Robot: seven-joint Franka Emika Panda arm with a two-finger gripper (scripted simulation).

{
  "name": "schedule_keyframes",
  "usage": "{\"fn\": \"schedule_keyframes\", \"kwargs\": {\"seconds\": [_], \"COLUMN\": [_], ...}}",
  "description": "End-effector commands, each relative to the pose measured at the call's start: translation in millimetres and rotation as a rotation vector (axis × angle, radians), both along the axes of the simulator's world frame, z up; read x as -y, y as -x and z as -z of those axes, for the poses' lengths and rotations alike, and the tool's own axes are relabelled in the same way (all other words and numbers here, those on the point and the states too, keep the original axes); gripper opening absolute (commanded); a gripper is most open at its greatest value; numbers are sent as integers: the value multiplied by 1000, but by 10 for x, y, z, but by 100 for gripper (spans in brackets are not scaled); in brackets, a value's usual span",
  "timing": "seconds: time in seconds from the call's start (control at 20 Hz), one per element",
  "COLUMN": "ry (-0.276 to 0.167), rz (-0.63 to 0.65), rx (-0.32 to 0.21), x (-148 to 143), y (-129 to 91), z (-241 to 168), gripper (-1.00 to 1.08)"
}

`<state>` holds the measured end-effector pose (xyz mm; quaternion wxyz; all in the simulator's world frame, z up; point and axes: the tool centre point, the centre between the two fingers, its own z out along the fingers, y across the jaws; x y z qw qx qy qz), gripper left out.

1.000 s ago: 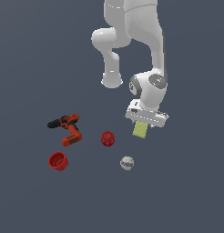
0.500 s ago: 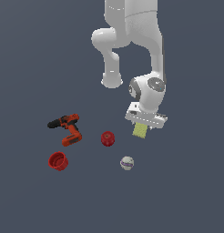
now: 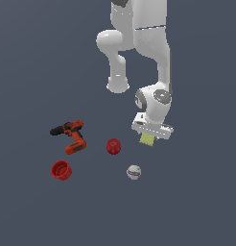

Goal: Pick up a designated object from a clutter of objects.

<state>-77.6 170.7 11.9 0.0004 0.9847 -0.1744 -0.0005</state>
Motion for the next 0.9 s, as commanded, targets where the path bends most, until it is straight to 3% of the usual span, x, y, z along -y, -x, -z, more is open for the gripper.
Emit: {"fn": "schedule_keyframes", "kwargs": {"seconds": [0.0,0.05,0.85], "ry": [0,0,-1], "rz": [0,0,0], "rx": [1,1,2], "x": [-2,-2,60], "y": [-4,-4,-32], "z": [22,22,-74], "gripper": [100,-100,-100]}}
